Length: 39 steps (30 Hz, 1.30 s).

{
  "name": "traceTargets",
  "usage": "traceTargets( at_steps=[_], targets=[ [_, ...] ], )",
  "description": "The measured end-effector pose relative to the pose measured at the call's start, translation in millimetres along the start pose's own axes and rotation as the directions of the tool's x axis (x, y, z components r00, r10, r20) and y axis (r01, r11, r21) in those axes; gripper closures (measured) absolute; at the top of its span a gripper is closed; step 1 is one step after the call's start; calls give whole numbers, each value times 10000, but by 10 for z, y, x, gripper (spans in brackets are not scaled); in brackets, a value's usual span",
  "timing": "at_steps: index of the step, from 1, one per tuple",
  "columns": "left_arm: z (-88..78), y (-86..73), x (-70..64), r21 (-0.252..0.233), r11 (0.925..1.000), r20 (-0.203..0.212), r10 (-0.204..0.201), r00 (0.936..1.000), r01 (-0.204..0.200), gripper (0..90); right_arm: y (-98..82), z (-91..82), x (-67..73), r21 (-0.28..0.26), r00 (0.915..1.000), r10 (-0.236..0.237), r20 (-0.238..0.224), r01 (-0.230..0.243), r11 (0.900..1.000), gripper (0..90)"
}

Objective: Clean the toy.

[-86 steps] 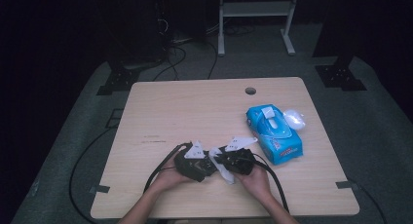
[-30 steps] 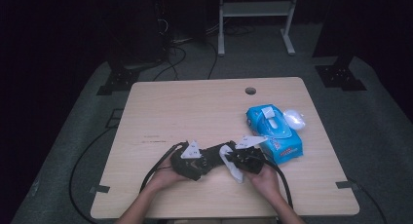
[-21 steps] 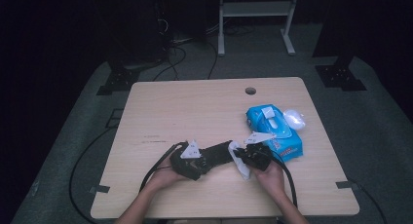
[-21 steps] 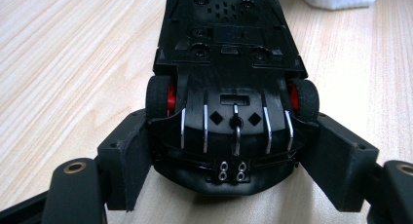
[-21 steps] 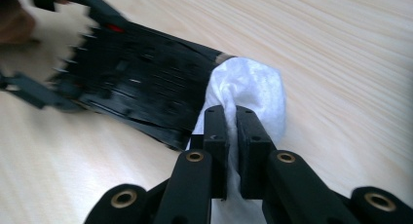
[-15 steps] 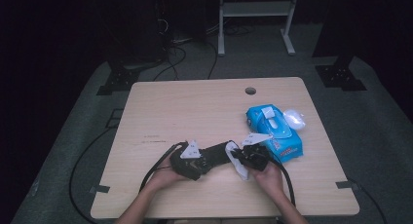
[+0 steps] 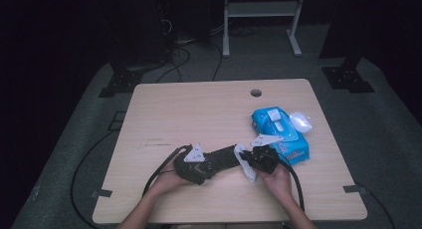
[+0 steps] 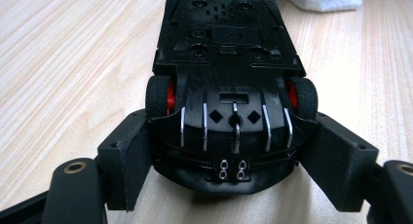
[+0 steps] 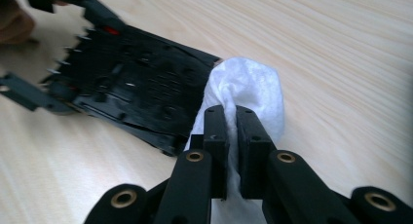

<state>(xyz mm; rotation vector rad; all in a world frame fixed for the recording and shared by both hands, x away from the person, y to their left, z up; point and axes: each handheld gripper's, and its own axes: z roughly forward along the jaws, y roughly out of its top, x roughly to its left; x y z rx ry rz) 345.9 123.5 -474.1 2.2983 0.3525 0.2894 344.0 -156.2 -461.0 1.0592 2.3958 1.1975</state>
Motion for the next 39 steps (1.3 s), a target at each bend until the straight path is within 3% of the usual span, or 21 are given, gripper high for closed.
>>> traceTargets(
  at_steps=[2,6,9,13,16,18,21,24,28,31,36,39],
  targets=[
    [3,0,-5,-9,10000,-25,25,10000,-25,244,-5,0,-11,-22,9998,184,-39,-184,9998,838],
    [8,3,-10,-29,10000,15,59,10000,-59,244,29,28,112,-242,9988,-250,-420,240,9994,836],
    [5,4,-13,-30,10000,53,47,10000,-47,244,41,50,140,-236,9982,-501,-344,493,9985,834],
    [4,3,-9,-74,10000,113,7,9999,-6,244,4,16,-2,-150,9997,-50,238,53,9999,834],
    [8,5,-13,-68,10000,117,51,9999,-50,244,-20,-3,-70,-152,9982,522,282,-518,9985,834],
    [10,8,-17,-66,10000,123,73,9999,-72,244,0,12,-18,-208,9990,400,179,-396,9990,834],
    [18,15,-33,-68,9999,146,149,9998,-148,244,43,64,145,-435,9990,-247,-371,231,9988,829],
    [17,12,-38,-104,9999,145,91,9999,-90,244,72,84,204,-355,9973,-693,-252,684,9970,829],
    [18,14,-37,-125,9999,200,97,9998,-95,244,21,42,11,-297,9995,57,315,-48,9995,830],
    [23,20,-43,-84,9998,178,172,9997,-171,244,4,26,-19,-366,9988,402,284,-391,9986,830],
    [27,20,-52,-91,9997,134,225,9997,-224,244,71,93,184,-483,9988,-405,-287,390,9981,829],
    [27,18,-53,-125,9998,146,170,9997,-169,244,81,87,163,-364,9989,-446,-126,441,9984,829]
  ],
)
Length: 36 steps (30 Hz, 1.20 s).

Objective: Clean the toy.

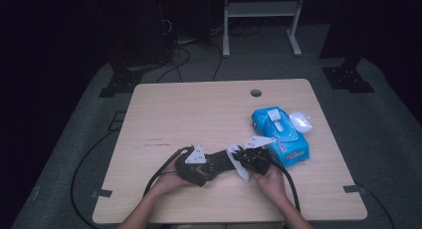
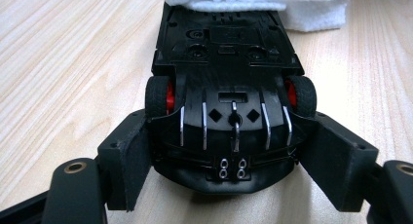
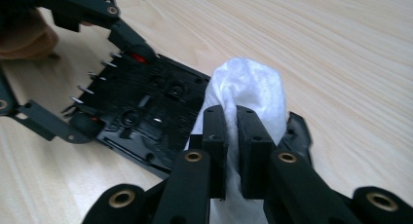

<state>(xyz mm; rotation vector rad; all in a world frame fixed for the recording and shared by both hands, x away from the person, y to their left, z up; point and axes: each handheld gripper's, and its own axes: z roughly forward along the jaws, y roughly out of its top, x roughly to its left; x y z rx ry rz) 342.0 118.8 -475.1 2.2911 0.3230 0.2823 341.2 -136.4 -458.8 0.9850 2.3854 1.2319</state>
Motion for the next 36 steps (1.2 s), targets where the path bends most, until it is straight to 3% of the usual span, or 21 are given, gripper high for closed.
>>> traceTargets(
  at_steps=[3,6,7,11,13,17,18,20,24,26,30,33,35,36],
  targets=[
    [-3,-1,3,-16,10000,37,-39,10000,39,244,-49,-36,-136,45,9979,368,534,-371,9993,827],
    [2,5,0,20,10000,22,33,10000,-33,244,-84,-55,-197,-98,9953,808,539,-804,9967,827],
    [7,4,-10,-9,10000,-15,33,10000,-33,244,-77,-52,-176,-101,9955,721,612,-716,9974,827],
    [9,7,-12,27,9999,-29,108,9999,-108,244,-10,15,3,-243,10000,32,15,-32,9997,823],
    [9,7,-9,-2,10000,0,65,10000,-65,244,11,31,33,-193,9993,-348,116,350,9992,823],
    [7,4,-13,-27,10000,-5,23,10000,-23,244,-29,-18,-157,-15,9965,278,784,-278,9996,826],
    [7,5,-12,-10,10000,-5,40,10000,-40,244,-52,-36,-221,-42,9948,619,810,-618,9981,826],
    [10,9,-16,44,9999,-60,146,9999,-146,245,-62,-43,-242,-112,9935,877,720,-871,9961,829],
    [20,17,-31,110,9995,-129,293,9995,-292,244,20,13,-75,-187,9992,197,339,-191,9996,827],
    [17,16,-32,107,9996,-131,268,9996,-267,245,60,48,-11,-133,9988,-250,419,256,9996,826],
    [16,14,-28,46,9998,-91,179,9998,-178,244,49,31,-148,2,9970,159,758,-159,9999,827],
    [21,15,-31,54,9996,-116,271,9996,-270,245,-1,-9,-273,-46,9934,785,841,-784,9969,830],
    [28,20,-37,78,9994,-131,351,9993,-350,244,8,-8,-246,-101,9942,709,810,-703,9975,830],
    [31,24,-40,108,9992,-133,397,9991,-395,244,29,4,-206,-181,9968,584,538,-575,9982,830]
  ],
)
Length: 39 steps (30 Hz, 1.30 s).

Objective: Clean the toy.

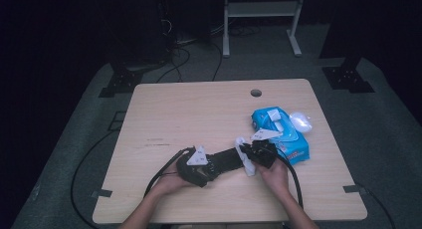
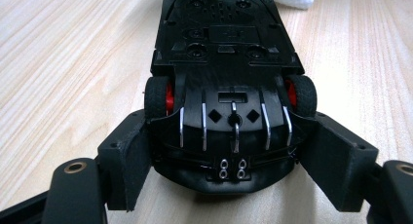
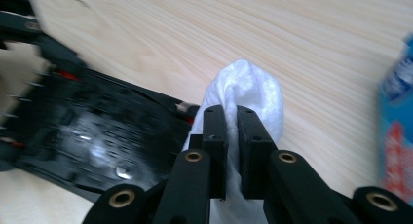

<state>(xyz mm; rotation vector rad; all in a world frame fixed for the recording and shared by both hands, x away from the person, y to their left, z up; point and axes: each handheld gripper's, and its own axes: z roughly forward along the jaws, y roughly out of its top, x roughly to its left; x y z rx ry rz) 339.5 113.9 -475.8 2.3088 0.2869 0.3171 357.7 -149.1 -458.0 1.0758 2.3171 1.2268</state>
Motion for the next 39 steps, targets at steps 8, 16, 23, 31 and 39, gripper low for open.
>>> traceTargets(
  at_steps=[8,16,23,31,39],
  targets=[
    [-6,1,-5,6,10000,12,-28,10000,28,244,36,23,23,205,9991,-349,242,344,9992,830],
    [0,2,-6,10,10000,3,82,10000,-82,244,86,77,183,96,9979,-492,-411,496,9987,831],
    [1,2,-9,-33,10000,12,-26,10000,26,244,148,123,256,214,9964,-617,-579,631,9978,834],
    [-1,3,-18,49,9998,-64,177,9998,-177,244,209,184,547,60,9827,-1515,-1061,1530,9882,833],
    [18,21,-24,37,9998,-18,187,9998,-187,245,162,129,358,186,9953,-708,-661,722,9972,836]
  ],
)
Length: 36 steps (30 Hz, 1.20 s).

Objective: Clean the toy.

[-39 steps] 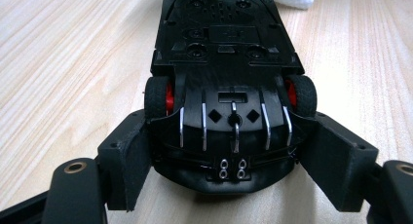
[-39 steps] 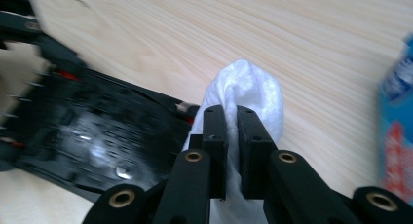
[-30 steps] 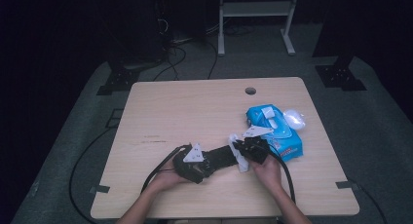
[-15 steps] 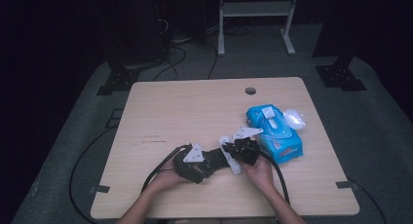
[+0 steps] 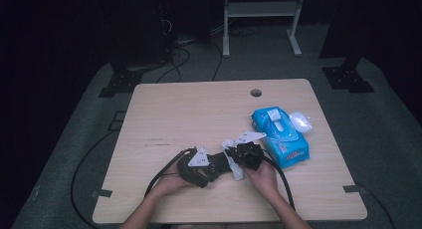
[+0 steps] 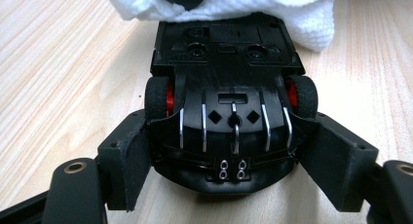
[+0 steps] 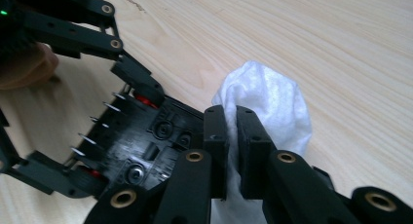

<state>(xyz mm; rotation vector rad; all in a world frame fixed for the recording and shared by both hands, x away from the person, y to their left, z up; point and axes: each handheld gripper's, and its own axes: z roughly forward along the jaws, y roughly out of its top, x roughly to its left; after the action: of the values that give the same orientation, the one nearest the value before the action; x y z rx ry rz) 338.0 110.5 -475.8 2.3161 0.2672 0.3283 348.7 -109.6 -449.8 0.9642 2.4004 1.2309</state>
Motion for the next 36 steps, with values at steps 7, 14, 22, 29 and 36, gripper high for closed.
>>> traceTargets(
  at_steps=[7,14,22,29,36],
  targets=[
    [-19,5,-14,-80,10000,-58,-21,10000,21,244,81,64,206,-120,9944,-898,-552,893,9959,836],
    [-12,29,-27,-106,9999,-75,73,9999,-73,245,30,20,103,-260,9981,-276,-554,261,9993,836],
    [-33,38,-29,-330,9995,-58,-31,10000,29,244,49,22,111,-297,9981,-430,-443,417,9987,837],
    [-25,52,-43,-286,9995,-115,153,9998,-156,245,39,5,151,-488,9970,-410,-657,378,9981,838],
    [-31,40,-35,-283,9995,-75,127,9999,-130,244,38,0,68,-184,9995,-309,-17,309,9994,840]
  ],
)
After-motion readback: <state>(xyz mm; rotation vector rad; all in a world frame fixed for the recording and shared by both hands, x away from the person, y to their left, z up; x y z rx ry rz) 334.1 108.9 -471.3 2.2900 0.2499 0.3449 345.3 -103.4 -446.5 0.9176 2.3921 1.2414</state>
